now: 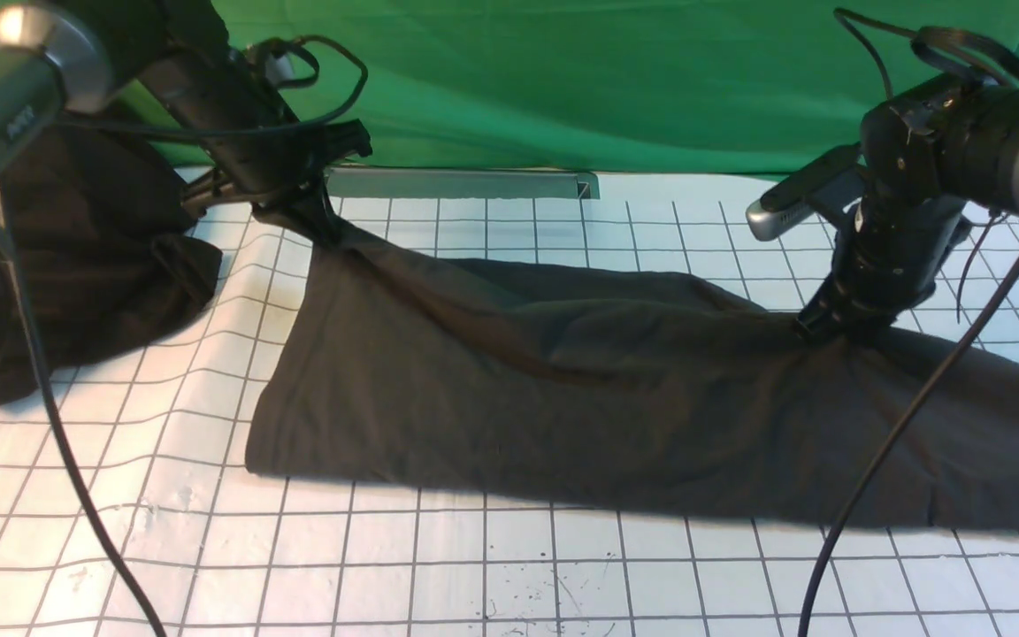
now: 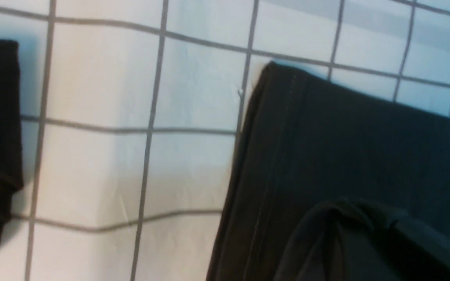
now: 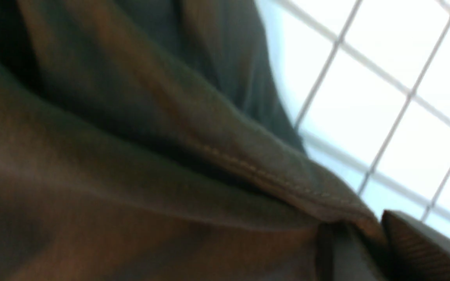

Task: Fold a long-sleeved shirt over a white checkered tablecloth.
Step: 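Fold the black garment in half by bringing its near edge over to the far edge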

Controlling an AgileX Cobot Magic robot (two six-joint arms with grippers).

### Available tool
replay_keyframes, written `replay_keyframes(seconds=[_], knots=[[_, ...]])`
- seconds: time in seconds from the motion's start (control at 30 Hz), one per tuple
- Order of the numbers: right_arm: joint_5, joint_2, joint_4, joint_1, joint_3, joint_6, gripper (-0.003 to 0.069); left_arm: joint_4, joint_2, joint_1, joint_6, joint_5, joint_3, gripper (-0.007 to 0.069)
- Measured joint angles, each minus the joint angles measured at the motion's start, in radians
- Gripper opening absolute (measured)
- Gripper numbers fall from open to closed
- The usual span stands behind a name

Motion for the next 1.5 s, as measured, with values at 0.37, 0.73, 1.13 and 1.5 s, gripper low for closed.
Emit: replay_keyframes(seconds=[0.37, 0.73, 1.13, 1.5], knots=[[-0.094, 0.010, -0.003, -0.003, -0.001, -0.001, 0.0015, -0.057, 0.010, 0.011, -0.034, -0.113, -0.005, 0.0018], [-0.143, 0.011, 0.010, -0.043, -0.001, 0.056, 0.0015, -0.095, 0.015, 0.048, -0.055, -0.152, -0.008, 0.0019], [-0.084, 0.015, -0.054, -0.055, -0.028, 0.130, 0.0462, -0.043, 0.041, 0.049, -0.102, -0.133, -0.033, 0.0283], [0.305, -0.247, -0.036, -0.201, -0.215, 0.171, 0.0442, 0.010, -0.016, 0.049, -0.014, 0.070, -0.381, 0.0603]])
